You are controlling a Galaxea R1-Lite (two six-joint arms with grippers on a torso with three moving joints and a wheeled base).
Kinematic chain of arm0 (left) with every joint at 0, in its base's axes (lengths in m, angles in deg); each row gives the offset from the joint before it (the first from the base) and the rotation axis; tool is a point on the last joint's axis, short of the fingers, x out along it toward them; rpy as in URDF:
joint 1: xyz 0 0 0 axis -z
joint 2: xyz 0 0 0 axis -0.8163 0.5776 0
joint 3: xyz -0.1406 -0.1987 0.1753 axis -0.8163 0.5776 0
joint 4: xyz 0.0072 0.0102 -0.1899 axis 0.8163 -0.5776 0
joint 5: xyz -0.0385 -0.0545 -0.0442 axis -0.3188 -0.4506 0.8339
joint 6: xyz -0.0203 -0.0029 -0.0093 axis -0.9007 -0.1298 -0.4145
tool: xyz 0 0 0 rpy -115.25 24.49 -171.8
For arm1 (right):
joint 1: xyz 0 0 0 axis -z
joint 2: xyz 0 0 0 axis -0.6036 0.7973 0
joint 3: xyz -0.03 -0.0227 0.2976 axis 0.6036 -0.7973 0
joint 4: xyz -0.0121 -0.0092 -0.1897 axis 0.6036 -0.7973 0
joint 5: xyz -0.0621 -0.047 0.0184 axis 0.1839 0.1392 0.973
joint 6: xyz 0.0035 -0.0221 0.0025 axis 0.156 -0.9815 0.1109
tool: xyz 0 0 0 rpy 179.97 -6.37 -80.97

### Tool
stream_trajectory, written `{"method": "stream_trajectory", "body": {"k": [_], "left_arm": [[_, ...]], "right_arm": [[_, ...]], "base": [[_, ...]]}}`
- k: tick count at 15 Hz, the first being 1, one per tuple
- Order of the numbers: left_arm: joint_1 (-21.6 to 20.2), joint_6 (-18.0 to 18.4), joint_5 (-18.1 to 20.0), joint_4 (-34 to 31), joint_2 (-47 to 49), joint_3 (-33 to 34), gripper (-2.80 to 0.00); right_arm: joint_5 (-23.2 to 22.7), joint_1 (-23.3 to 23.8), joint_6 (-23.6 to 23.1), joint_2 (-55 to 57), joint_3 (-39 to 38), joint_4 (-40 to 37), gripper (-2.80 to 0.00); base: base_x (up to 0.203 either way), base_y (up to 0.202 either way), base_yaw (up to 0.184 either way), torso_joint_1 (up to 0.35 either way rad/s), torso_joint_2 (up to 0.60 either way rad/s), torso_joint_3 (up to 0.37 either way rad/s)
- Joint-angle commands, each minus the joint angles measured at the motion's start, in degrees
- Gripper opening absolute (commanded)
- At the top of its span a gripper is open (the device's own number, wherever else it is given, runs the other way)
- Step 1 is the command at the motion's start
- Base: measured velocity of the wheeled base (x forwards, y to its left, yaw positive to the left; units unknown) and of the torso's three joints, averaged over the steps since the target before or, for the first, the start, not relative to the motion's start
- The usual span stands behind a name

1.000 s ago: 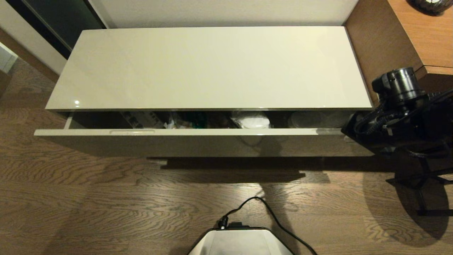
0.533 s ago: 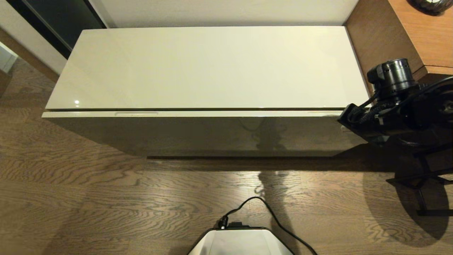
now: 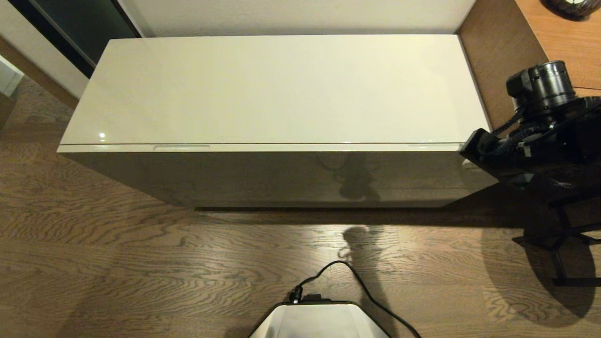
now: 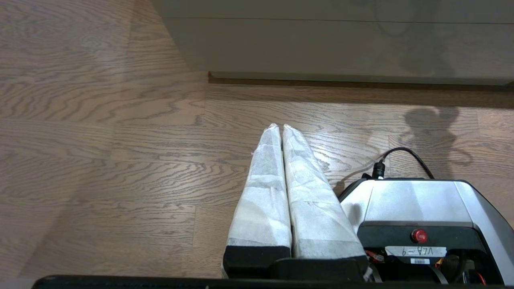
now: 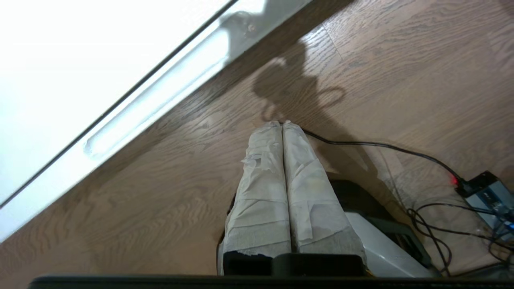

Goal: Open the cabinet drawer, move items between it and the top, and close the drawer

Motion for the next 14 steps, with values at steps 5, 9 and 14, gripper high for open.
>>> {"method": "stream_trajectory", "body": {"k": [5, 9, 14], "left_arm": [[0.0, 0.0, 0.0, 0.0, 0.0, 0.0, -2.8], [0.0, 0.0, 0.0, 0.0, 0.0, 0.0, -2.8], [0.0, 0.0, 0.0, 0.0, 0.0, 0.0, -2.8]], "right_arm": [[-0.6, -1.4, -5.0, -20.2, -3.4, -14.0, -2.8], [0.1, -1.3, -11.5, -44.1, -4.2, -35.5, -2.8], [-2.5, 6.7, -15.2, -66.1, 5.3, -69.1, -2.8]], "base": [[0.0, 0.0, 0.0, 0.0, 0.0, 0.0], [0.0, 0.0, 0.0, 0.0, 0.0, 0.0], [0.0, 0.0, 0.0, 0.0, 0.0, 0.0]]}}
